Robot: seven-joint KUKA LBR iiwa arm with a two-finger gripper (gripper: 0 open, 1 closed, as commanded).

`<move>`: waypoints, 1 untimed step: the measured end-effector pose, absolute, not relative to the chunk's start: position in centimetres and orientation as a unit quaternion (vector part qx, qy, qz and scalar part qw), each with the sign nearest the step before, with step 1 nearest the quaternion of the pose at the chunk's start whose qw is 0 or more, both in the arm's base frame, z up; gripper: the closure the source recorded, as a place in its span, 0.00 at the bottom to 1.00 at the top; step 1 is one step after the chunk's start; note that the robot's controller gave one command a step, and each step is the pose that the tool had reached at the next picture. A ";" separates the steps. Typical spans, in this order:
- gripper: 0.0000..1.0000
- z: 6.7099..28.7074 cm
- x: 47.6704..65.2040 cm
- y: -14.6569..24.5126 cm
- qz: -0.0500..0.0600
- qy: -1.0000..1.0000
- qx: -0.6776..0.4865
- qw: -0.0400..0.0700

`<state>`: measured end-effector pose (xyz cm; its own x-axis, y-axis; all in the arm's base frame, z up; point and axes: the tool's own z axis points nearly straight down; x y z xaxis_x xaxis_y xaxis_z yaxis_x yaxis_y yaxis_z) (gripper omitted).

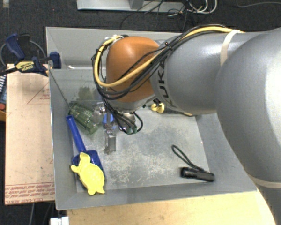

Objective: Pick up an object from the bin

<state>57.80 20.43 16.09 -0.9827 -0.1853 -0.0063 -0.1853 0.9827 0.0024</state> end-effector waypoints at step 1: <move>0.00 10.7 51.6 25.0 0.002 0.998 -0.057 -0.002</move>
Offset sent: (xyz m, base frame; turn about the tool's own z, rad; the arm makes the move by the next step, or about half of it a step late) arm 0.0520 -0.0002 -0.0909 0.3226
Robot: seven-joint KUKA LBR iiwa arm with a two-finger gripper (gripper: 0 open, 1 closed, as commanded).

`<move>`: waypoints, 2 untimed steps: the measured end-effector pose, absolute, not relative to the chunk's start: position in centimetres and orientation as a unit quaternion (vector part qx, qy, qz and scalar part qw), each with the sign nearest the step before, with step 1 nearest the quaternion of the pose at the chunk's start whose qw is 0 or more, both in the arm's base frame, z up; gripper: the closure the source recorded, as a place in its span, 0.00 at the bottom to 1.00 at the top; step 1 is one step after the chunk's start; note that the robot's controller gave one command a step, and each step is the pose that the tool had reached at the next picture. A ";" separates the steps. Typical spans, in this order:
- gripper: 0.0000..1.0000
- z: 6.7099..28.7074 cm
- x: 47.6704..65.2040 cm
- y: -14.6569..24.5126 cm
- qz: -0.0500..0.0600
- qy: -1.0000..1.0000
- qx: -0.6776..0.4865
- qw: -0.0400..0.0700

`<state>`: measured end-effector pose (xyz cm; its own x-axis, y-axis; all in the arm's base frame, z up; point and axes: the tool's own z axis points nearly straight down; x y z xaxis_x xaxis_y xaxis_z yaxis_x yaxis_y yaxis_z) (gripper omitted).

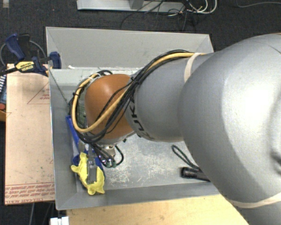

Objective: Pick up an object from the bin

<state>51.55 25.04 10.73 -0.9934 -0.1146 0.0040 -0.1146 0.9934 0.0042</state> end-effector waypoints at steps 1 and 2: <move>0.00 7.6 62.6 21.1 -0.006 -0.998 -0.060 -0.002; 1.00 7.6 50.4 24.6 0.000 -0.989 0.150 -0.011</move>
Offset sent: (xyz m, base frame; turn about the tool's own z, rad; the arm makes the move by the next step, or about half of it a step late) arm -0.0212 0.0003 -0.0373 -0.1976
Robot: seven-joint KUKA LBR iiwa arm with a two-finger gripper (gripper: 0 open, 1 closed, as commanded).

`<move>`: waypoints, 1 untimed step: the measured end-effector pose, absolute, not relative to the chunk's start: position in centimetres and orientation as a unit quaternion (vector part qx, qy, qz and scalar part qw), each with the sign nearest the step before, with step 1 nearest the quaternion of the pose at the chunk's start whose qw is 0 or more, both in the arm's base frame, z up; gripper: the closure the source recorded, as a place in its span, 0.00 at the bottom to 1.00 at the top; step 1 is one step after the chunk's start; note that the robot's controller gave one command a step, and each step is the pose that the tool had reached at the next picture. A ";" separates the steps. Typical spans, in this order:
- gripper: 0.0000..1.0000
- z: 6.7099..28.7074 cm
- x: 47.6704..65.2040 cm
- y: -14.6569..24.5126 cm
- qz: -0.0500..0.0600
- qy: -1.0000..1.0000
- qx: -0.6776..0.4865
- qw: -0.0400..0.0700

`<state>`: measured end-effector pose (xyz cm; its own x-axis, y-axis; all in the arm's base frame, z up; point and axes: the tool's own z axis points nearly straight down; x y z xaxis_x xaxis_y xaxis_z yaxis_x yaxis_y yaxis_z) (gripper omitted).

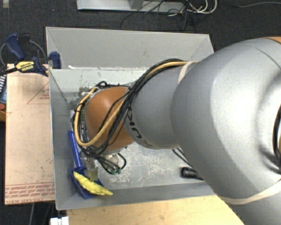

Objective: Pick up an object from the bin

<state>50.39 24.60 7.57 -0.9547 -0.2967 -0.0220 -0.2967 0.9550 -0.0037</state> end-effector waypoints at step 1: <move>1.00 7.5 50.4 24.5 0.000 0.989 -0.149 0.011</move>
Offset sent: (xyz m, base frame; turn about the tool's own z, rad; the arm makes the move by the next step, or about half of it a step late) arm 0.0000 -0.0002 0.0093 0.0000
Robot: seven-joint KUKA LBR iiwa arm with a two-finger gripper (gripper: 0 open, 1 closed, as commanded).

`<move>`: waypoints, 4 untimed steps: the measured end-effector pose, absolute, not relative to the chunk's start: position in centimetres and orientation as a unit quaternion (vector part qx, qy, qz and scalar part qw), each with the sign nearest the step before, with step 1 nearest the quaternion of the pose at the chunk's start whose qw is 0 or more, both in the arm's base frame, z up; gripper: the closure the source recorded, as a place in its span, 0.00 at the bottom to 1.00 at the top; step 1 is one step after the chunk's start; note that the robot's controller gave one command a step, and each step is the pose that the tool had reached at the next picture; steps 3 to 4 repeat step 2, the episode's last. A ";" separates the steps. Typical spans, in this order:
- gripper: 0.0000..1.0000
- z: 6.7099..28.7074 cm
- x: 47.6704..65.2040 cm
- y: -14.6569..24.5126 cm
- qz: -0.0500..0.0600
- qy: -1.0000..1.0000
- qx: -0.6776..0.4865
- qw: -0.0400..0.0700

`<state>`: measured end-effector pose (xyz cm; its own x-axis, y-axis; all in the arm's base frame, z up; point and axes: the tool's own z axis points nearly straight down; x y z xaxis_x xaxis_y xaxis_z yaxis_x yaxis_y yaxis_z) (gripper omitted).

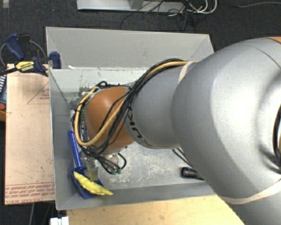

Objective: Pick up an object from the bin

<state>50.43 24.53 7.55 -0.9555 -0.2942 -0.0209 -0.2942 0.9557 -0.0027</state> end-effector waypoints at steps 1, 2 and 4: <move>1.00 7.6 50.5 24.5 0.000 0.989 -0.148 0.011; 1.00 8.8 50.5 24.3 -0.001 0.989 -0.147 0.011; 1.00 8.8 50.5 24.3 -0.001 0.989 -0.147 0.011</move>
Offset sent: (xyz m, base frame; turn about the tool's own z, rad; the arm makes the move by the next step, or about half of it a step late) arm 0.0001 -0.0001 0.0664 0.0000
